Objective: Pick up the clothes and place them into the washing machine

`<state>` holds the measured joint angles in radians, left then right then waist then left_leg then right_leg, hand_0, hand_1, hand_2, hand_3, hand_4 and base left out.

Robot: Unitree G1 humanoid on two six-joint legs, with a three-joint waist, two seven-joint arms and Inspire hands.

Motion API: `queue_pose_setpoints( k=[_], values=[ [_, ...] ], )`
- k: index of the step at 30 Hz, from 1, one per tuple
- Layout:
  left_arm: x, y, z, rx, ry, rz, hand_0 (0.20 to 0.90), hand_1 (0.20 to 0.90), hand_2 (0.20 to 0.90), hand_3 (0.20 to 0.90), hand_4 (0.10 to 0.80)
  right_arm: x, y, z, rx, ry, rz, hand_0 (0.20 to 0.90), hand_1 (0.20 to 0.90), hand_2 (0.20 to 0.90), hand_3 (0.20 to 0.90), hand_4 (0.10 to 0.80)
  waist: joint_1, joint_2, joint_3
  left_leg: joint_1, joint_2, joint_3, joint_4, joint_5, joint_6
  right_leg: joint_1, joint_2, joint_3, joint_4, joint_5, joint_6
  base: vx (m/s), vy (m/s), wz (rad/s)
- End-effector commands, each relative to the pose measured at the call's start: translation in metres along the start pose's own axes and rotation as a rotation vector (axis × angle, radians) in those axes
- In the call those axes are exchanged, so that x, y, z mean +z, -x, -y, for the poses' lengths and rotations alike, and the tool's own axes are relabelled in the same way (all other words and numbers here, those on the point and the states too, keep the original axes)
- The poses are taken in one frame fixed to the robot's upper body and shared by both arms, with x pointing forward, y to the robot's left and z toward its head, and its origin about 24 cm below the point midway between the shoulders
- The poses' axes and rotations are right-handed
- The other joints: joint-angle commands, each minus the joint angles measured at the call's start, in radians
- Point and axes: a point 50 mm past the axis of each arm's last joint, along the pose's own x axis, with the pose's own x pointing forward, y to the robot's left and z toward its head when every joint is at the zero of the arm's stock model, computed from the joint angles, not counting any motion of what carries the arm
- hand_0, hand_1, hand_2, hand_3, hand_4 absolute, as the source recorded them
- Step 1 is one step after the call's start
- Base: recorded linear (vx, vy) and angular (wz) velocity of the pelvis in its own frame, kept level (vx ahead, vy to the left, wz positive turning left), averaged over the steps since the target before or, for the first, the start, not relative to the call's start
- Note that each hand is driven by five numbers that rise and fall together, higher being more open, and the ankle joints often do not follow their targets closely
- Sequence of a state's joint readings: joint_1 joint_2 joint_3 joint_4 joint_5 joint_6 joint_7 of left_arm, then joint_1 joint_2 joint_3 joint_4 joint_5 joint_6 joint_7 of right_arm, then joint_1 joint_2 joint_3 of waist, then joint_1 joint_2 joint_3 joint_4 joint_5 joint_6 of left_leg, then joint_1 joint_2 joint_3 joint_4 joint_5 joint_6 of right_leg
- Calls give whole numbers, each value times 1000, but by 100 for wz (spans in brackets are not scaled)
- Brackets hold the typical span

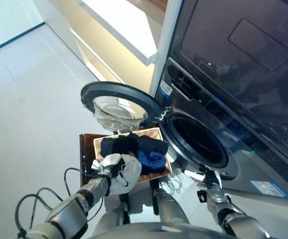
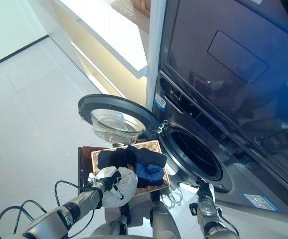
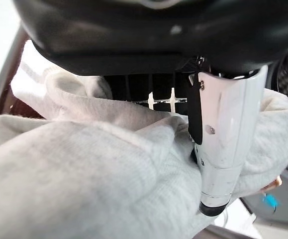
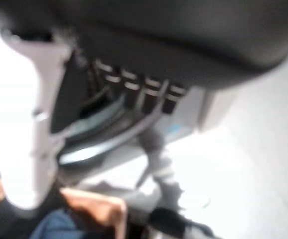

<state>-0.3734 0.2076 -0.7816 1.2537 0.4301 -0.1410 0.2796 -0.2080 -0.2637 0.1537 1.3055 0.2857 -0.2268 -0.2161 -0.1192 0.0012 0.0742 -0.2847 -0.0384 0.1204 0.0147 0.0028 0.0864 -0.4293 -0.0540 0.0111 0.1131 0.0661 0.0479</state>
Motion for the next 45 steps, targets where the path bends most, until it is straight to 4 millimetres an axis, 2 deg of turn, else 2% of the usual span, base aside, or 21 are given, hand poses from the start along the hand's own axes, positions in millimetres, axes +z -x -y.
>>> queue_pose_setpoints(
  k=[1,6,8,10,15,21,24,25,30,35,40,45],
  values=[
    [7,-4,-13,54,133,32,200,200,200,200,300,8,-3,12,-55,-63,32,900,900,900,900,800,9,-48,11,-22,-15,-15,55,-38,-81,123,-19,-18,-158,87,31,39,-6,5],
    [7,-2,-10,45,179,41,200,200,200,200,300,4,-2,10,-45,-65,18,900,900,900,900,800,14,-48,1,6,-15,-22,49,-41,-80,151,-17,-22,-159,77,30,38,3,5],
    [7,2,-5,39,360,50,200,200,200,200,300,-3,0,9,-39,-69,3,900,900,900,900,800,23,-44,-8,46,-16,-27,34,-43,-79,186,-16,-29,-162,61,30,66,18,8],
    [7,3,-6,44,394,57,200,200,200,200,300,-3,0,9,-37,-71,2,900,900,900,900,800,25,-44,-10,53,-15,-28,30,-43,-79,191,-17,-33,-161,59,30,22,0,5],
    [16,11,-15,76,715,172,200,200,200,200,300,0,2,3,-6,-103,36,900,900,900,900,800,34,-40,-13,71,-18,-32,15,-37,-77,211,-18,-42,-170,55,31,15,3,6],
    [24,17,-15,34,959,254,200,200,200,200,300,27,4,-21,120,-134,160,900,900,900,900,800,39,-39,-9,71,-20,-30,13,-35,-74,210,-18,-41,-169,53,33,1,0,-2],
    [31,16,-16,21,1076,283,200,200,200,200,300,57,10,-43,224,-105,285,900,900,900,900,800,45,-43,-10,70,-20,-26,13,-35,-75,209,-15,-36,-171,54,33,4,-8,-8],
    [31,16,-16,21,1076,283,200,200,200,200,300,56,10,-43,224,-105,285,900,900,900,900,800,45,-43,-10,70,-20,-26,13,-35,-75,209,-15,-36,-171,54,33,6,-8,-6],
    [33,19,-27,42,1182,350,200,200,200,200,300,86,21,-52,301,-4,450,900,900,900,900,800,53,-47,-14,78,-18,-26,13,-36,-76,220,-14,-38,-173,48,33,6,-3,1],
    [39,21,-33,39,1213,407,200,200,200,200,300,82,22,-53,346,-47,433,900,900,900,900,800,60,-48,-21,98,-18,-33,10,-40,-77,244,-15,-47,-175,38,34,39,-13,7],
    [47,21,-37,37,1289,443,200,200,200,200,300,84,26,-68,422,-152,406,900,900,900,900,800,67,-49,-22,108,-17,-32,6,-42,-77,253,-16,-50,-179,36,33,6,-1,1],
    [52,19,-40,31,1292,460,200,200,200,200,300,86,29,-80,498,-175,391,900,900,900,900,800,72,-51,-22,110,-18,-29,5,-44,-75,253,-15,-48,-179,36,33,4,4,-2]
  ],
)
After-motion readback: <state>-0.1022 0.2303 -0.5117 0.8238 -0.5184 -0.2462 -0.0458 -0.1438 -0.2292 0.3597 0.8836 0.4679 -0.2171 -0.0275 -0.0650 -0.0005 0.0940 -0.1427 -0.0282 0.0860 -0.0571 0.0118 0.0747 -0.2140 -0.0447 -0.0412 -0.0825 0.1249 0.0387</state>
